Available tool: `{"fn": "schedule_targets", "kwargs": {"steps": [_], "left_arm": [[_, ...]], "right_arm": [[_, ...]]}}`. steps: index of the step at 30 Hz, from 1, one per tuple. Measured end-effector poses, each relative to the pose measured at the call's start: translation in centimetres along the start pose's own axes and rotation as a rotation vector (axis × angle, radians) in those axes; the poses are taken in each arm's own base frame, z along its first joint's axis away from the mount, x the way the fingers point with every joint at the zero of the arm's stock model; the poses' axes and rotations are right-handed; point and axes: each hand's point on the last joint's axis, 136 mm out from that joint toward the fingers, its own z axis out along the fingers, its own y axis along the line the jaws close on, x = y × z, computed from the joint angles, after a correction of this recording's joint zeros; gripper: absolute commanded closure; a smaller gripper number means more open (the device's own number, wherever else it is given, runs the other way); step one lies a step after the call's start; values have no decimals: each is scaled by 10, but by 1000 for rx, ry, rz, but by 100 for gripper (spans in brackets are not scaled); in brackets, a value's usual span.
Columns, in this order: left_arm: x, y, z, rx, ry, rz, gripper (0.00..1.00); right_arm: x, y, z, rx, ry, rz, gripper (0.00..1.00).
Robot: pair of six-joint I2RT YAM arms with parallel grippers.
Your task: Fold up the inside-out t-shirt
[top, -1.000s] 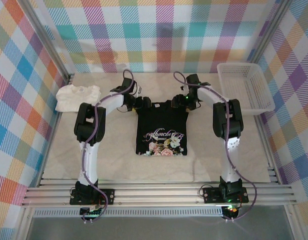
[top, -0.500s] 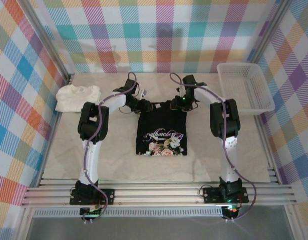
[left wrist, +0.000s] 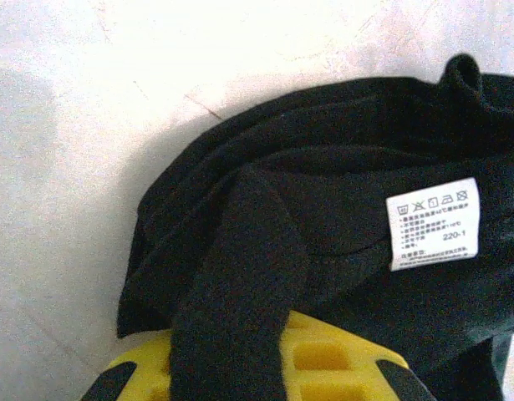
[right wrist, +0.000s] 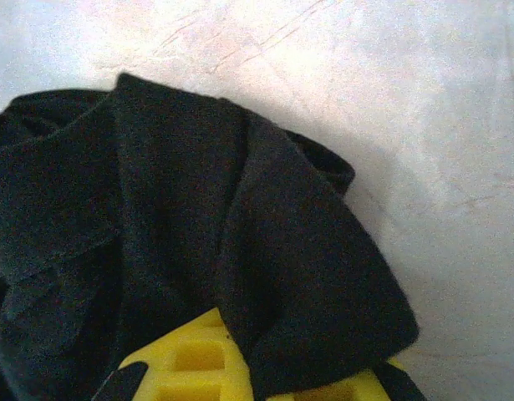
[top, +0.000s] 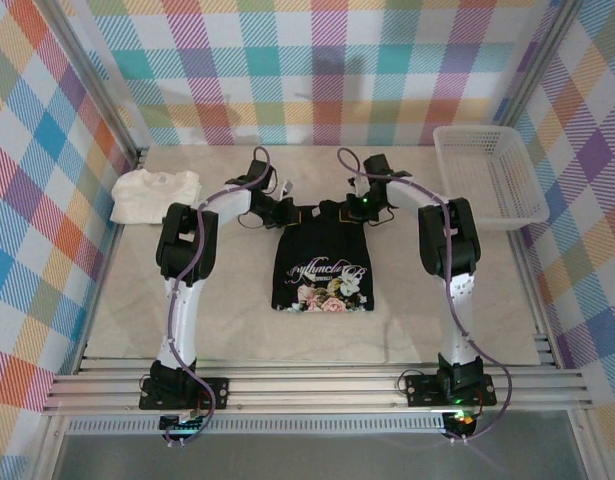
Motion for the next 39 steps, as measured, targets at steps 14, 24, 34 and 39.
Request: {"fn": "schedule_targets", "kwargs": {"steps": [14,24,34,39], "left_arm": [[-45,-39,-80,102,-255,27,100],[-103,-100,-145,114,-421,147,100],[-153,-186,-249,138,-657,374,100],[-100,-124,-186,84,-488,270,100]], "right_arm": [[-37,58,-91,-224,-307,-91,100],[-97,97,-142,-234,-465,-205,100],[-156,162,-233,-272,-704,-429,100],[-122,128,-181,-271,-577,-368,100]]}}
